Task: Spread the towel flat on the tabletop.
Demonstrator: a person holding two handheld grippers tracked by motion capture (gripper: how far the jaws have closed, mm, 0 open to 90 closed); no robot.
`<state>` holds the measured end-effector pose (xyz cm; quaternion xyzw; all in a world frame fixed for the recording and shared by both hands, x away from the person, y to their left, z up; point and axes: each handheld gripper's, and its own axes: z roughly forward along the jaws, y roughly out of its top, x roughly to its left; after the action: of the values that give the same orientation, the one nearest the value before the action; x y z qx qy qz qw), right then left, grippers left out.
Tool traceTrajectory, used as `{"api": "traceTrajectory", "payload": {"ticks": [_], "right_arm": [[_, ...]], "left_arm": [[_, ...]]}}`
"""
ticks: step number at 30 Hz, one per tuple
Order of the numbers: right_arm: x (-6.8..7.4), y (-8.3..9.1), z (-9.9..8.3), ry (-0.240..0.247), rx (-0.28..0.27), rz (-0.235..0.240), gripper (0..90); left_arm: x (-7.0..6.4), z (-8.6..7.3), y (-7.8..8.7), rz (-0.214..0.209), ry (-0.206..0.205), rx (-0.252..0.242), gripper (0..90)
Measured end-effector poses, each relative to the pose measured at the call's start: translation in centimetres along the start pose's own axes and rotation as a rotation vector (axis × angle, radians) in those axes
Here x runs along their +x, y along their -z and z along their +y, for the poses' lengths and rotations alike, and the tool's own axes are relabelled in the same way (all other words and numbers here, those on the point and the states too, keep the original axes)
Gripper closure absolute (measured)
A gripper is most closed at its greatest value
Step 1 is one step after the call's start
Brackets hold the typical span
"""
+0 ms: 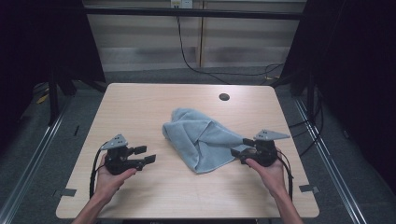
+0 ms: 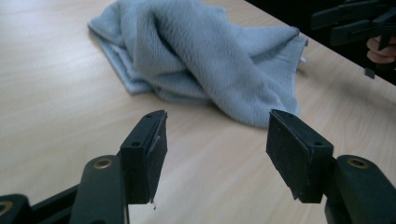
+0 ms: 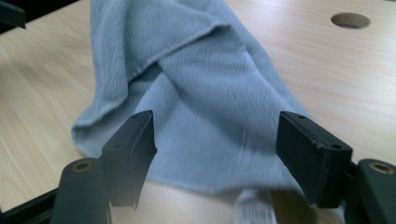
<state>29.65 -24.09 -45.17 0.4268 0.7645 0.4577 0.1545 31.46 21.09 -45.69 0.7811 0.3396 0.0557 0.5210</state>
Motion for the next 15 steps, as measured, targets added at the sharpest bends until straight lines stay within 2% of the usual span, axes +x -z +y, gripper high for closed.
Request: {"api": "traceTrajectory", "payload": {"ticks": [1, 2, 4, 5, 7, 10, 13, 15], "right_arm": [[-0.3, -0.5, 0.4, -0.011, -0.002, 0.020, 26.3], [-0.7, -1.6, 0.9, -0.010, -0.003, 0.010, 26.8], [-0.9, -2.1, 1.0, -0.009, -0.009, 0.004, 26.8], [-1.1, -2.6, 1.1, -0.014, -0.008, 0.018, 26.8], [-1.7, -3.5, 1.1, -0.001, 0.012, 0.007, 26.8], [-2.4, -5.0, 0.3, 0.002, 0.046, -0.005, 27.0], [-2.5, -6.4, -0.7, 0.004, 0.111, -0.021, 29.4], [-2.4, -6.8, -1.2, 0.006, 0.123, -0.009, 40.4]], "left_arm": [[0.1, 0.2, -0.5, -0.009, -0.004, -0.001, 44.8], [0.1, 0.4, -1.0, -0.017, -0.006, 0.004, 49.7], [0.2, 0.3, -2.0, -0.029, -0.012, 0.023, 51.6], [0.1, 0.2, -2.4, -0.034, -0.010, 0.035, 52.4], [0.1, -0.2, -3.1, -0.038, -0.011, 0.061, 52.6], [0.0, -0.9, -3.8, -0.030, -0.013, 0.102, 48.3], [-0.3, -1.5, -4.3, -0.025, -0.011, 0.131, 43.5], [-0.5, -1.7, -4.4, -0.022, -0.015, 0.146, 39.8]]}}
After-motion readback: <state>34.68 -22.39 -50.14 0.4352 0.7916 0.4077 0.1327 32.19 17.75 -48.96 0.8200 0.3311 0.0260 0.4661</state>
